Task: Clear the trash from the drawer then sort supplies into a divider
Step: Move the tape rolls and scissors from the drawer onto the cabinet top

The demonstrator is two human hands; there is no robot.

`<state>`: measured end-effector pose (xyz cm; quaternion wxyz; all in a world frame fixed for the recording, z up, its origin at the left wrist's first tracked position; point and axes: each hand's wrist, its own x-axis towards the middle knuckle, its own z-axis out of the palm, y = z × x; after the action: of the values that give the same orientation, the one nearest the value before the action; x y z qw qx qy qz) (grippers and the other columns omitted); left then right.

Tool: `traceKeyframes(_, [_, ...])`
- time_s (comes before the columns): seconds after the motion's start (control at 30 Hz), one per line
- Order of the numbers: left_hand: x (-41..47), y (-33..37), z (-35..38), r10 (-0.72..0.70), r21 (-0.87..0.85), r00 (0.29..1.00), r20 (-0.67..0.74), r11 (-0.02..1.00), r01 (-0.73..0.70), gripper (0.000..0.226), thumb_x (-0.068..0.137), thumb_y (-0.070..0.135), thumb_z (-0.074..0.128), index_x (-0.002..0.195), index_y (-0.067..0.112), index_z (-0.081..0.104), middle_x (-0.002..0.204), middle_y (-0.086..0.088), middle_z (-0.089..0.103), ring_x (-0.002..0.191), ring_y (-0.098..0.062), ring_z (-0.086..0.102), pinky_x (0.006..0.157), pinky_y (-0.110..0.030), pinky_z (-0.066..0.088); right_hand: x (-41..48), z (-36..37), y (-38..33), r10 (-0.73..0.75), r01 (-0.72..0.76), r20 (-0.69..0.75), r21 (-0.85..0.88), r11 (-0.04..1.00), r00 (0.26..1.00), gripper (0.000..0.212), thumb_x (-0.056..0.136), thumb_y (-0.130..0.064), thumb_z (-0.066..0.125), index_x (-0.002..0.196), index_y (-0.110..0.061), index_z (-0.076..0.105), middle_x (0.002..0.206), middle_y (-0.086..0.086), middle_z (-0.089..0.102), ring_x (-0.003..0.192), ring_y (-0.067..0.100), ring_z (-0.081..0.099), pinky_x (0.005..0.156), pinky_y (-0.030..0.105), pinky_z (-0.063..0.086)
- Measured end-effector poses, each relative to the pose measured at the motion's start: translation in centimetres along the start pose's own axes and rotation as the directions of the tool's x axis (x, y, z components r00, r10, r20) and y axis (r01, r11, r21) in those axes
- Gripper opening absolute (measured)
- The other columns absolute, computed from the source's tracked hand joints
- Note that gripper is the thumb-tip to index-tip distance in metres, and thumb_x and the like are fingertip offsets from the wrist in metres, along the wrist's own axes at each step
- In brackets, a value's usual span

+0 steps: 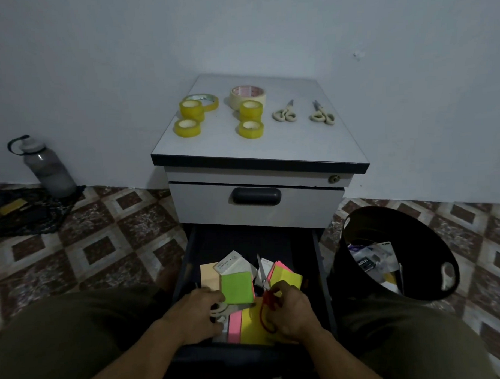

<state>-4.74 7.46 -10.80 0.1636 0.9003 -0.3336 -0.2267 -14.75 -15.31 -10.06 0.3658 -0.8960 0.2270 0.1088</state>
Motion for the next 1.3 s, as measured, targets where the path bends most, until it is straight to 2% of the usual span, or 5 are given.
traceKeyframes(0.23, [-2.1, 1.5, -3.1, 0.038, -0.081, 0.991, -0.132, 0.995, -0.049, 0.048, 0.076, 0.049, 0.069, 0.121, 0.032, 0.064, 0.107, 0.014, 0.059, 0.092, -0.001, 0.058, 0.079, -0.021, 0.052, -1.2, -2.8, -1.5, -0.069, 0.07, -0.041, 0.024, 0.997, 0.997, 0.041, 0.076, -0.013, 0.073, 0.112, -0.027, 0.059, 0.084, -0.008, 0.06, 0.065, 0.003, 0.057, 0.05, 0.012, 0.044])
traceKeyframes(0.5, [-5.4, 3.9, -10.1, 0.1, -0.074, 0.945, -0.31, 0.989, -0.129, 0.043, 0.077, 0.06, 0.066, 0.118, 0.046, 0.061, 0.103, 0.021, 0.062, 0.094, 0.006, 0.058, 0.083, -0.022, 0.05, -4.1, -8.1, -4.9, -0.192, 0.19, -0.102, -0.023, 0.981, 0.976, 0.048, 0.076, -0.022, 0.076, 0.118, -0.031, 0.056, 0.111, -0.003, 0.058, 0.094, 0.01, 0.058, 0.071, 0.018, 0.047])
traceKeyframes(0.8, [-8.1, 7.5, -18.4, 0.064, -0.172, 0.835, -0.546, 0.967, -0.187, 0.032, 0.075, 0.036, 0.083, 0.101, 0.047, 0.069, 0.095, 0.023, 0.068, 0.087, 0.008, 0.063, 0.072, -0.01, 0.049, -9.3, -14.7, -9.0, -0.325, 0.342, -0.23, 0.037, 0.939, 0.917, 0.044, 0.078, -0.02, 0.076, 0.113, -0.04, 0.059, 0.096, -0.014, 0.063, 0.086, -0.005, 0.062, 0.071, 0.01, 0.049])
traceKeyframes(1.17, [-0.7, 15.0, -26.7, 0.062, -0.167, 0.651, -0.757, 0.944, -0.284, 0.015, 0.075, 0.036, 0.082, 0.086, 0.038, 0.073, 0.081, 0.03, 0.068, 0.077, 0.01, 0.062, 0.062, -0.003, 0.042, -5.1, -26.7, -13.9, -0.345, 0.378, -0.471, -0.024, 0.925, 0.812, 0.043, 0.08, -0.025, 0.077, 0.114, -0.04, 0.055, 0.089, -0.008, 0.061, 0.075, 0.009, 0.065, 0.06, 0.025, 0.059])
traceKeyframes(1.3, [5.7, 17.6, -29.7, 0.025, -0.142, 0.657, -0.753, 0.97, -0.2, 0.032, 0.073, 0.055, 0.074, 0.096, 0.033, 0.073, 0.085, 0.018, 0.069, 0.074, 0.0, 0.062, 0.069, -0.022, 0.051, 1.1, -31.3, -14.9, -0.308, 0.303, -0.458, -0.087, 0.949, 0.834, 0.046, 0.083, -0.022, 0.075, 0.125, -0.029, 0.057, 0.094, -0.003, 0.062, 0.071, 0.01, 0.063, 0.046, 0.015, 0.048])
